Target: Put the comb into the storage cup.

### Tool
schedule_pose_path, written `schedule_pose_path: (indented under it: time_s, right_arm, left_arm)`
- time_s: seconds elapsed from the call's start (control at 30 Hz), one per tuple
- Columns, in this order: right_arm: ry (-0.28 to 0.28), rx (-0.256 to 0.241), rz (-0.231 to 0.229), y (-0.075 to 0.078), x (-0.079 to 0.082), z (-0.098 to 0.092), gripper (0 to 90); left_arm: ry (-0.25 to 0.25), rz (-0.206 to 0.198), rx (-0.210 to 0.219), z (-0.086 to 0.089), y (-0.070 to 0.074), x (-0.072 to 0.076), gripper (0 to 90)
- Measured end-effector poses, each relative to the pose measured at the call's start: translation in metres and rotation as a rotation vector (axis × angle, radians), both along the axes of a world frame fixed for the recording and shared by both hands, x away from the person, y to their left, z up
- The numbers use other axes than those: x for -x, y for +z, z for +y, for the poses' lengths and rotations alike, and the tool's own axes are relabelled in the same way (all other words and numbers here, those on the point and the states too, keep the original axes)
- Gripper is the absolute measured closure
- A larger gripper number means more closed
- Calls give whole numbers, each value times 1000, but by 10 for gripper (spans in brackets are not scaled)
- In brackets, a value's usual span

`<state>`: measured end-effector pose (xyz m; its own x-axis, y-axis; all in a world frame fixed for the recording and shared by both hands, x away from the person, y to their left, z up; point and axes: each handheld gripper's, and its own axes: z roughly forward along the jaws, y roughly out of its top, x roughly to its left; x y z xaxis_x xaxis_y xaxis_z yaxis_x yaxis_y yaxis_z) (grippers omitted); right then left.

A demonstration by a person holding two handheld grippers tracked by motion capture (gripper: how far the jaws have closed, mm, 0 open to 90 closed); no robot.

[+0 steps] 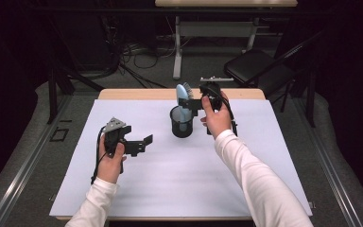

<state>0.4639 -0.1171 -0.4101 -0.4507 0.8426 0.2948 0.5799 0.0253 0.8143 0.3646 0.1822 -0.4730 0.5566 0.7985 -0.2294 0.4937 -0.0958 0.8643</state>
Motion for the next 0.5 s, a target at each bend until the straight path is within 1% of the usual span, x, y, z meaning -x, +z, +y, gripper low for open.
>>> schedule_pose_path:
  time_s: [0.23, 0.5]
  right_arm:
    - [13, 3, 16, 4, 6, -4, 0]
    - [18, 3, 21, 7, 10, -10, 0]
  left_arm:
    - [-3, 1, -1, 0, 0, 0, 6]
    - [-6, -2, -2, 0, 1, 0, 5]
